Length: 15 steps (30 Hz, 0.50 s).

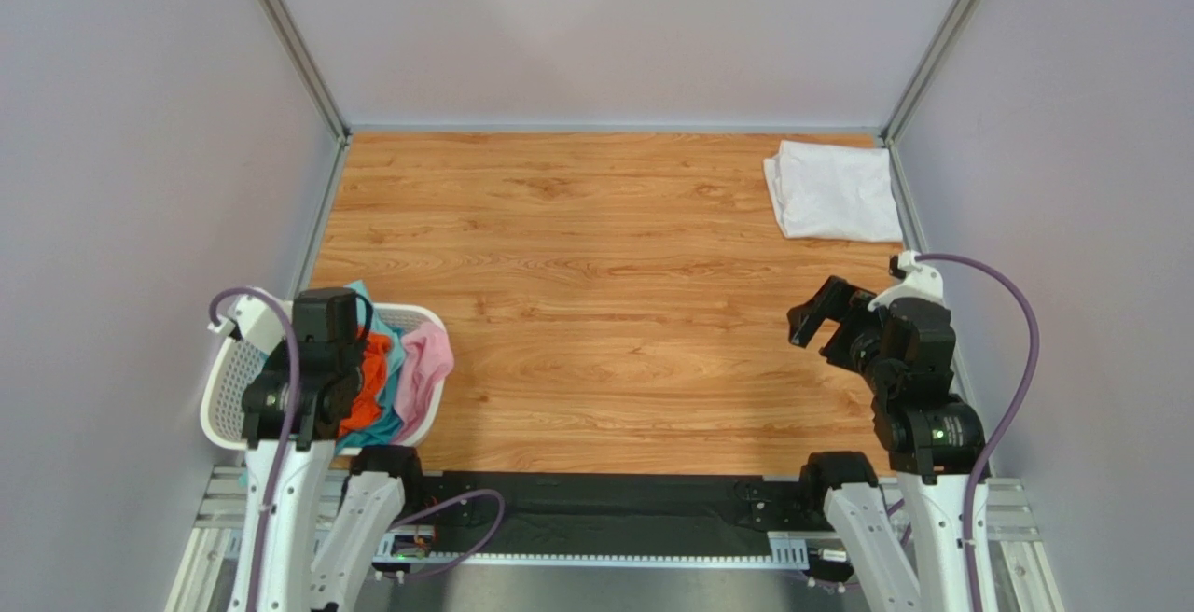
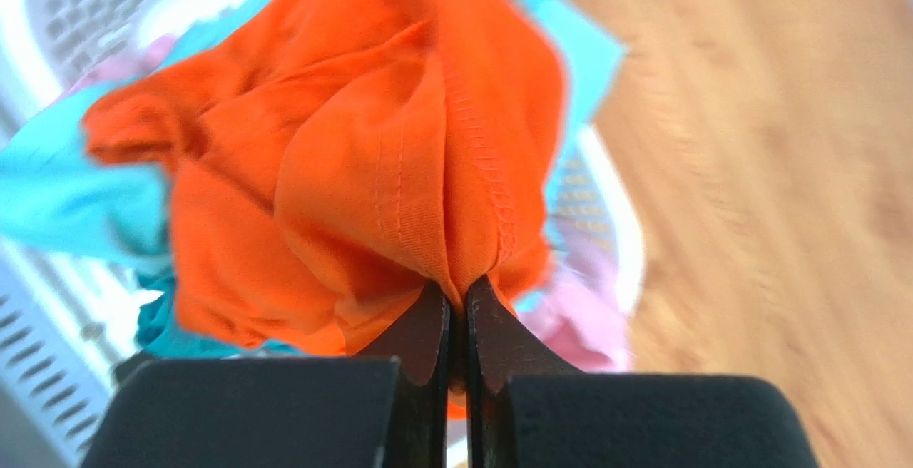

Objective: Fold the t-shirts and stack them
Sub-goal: Grab the tshirt from the pile, then move the tshirt to the center of the board

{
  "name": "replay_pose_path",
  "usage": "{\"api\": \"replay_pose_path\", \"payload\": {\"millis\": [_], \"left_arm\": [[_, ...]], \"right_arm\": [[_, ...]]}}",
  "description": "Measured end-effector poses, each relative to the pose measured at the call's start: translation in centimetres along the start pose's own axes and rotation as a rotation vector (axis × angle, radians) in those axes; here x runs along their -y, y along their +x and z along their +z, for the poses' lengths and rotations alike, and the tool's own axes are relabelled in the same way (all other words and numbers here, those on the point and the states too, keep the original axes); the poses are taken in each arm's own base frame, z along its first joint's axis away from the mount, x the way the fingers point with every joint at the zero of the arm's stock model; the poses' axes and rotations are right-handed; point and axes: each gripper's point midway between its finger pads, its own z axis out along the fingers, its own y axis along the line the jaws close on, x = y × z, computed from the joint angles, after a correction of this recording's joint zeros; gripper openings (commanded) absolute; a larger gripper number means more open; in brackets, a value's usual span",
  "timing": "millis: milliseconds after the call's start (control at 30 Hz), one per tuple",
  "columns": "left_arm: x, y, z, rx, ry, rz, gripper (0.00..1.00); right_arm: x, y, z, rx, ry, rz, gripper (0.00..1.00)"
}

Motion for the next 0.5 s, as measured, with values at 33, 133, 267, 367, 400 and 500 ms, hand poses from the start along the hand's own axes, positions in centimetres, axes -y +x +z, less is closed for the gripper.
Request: {"api": "replay_pose_path", "payload": {"millis": [33,133,267,367,400,500], "left_arm": [[0.7,-0.8,-0.9,0.018,0.063,-0.008,0.0],[3.0,-3.1,-3.7,0.045,0.236,0.0,0.0],[7.0,-4.6,-6.9,0.015,0.446,0.044,0.0],[10.8,-4.6,-8.8,-0.044,0.617,0.092,0.0],[11.9,-4.4,-9.3,-0.064,0.663,0.109,0.0],[15.2,-3.4,-11.2,-0.126,0.814,0.182,0.0]], "right_arm": [[0.0,0.0,0.0,0.003,-0.001,0.0,1.0],[0.0,0.0,-0.2,0.01,-0.004,0.0,1.0],[0.0,-0.1,-0.4,0.021,-0.008,-0.001,1.0],[0.0,-0.1,-0.4,0.026,-0.009,-0.001,1.0],[0.0,-0.1,-0.5,0.028,-0.009,0.0,1.0],[-0.1,-0.2,-0.4,0.034,-0.012,-0.001,1.0]]}}
